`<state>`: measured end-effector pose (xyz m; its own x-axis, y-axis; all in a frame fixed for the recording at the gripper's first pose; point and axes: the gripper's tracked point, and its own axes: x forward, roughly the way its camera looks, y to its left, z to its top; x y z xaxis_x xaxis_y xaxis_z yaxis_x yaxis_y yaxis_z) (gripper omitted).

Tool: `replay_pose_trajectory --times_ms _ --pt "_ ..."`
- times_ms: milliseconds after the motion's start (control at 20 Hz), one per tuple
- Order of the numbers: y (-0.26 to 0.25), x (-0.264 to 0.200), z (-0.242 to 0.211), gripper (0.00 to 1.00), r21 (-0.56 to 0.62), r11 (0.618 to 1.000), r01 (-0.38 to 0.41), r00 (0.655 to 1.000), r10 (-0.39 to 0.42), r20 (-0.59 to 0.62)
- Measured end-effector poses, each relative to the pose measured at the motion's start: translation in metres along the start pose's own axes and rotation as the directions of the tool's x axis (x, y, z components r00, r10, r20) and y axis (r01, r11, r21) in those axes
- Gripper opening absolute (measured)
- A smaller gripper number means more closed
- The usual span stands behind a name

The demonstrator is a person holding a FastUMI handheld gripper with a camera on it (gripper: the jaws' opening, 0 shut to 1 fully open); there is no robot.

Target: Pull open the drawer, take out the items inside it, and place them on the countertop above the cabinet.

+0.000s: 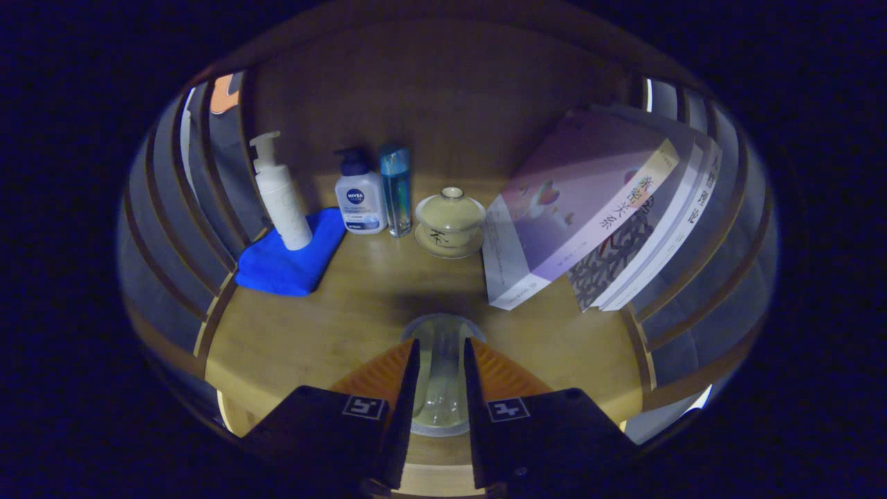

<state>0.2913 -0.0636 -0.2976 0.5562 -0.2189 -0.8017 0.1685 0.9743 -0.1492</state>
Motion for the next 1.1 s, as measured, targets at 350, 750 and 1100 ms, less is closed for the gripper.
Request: replay_pose_trajectory --times_ms 350,750,1100 --pt "0.000 -0.040 -0.010 0.66 -0.025 0.999 -0.027 0.994 0.029 0.101" --pt "0.019 -0.133 -0.055 0.85 -0.125 0.982 -0.140 0.955 0.167 0.243" --pt "0.034 -0.201 -0.112 0.89 -0.141 0.966 -0.216 0.891 0.254 0.377"
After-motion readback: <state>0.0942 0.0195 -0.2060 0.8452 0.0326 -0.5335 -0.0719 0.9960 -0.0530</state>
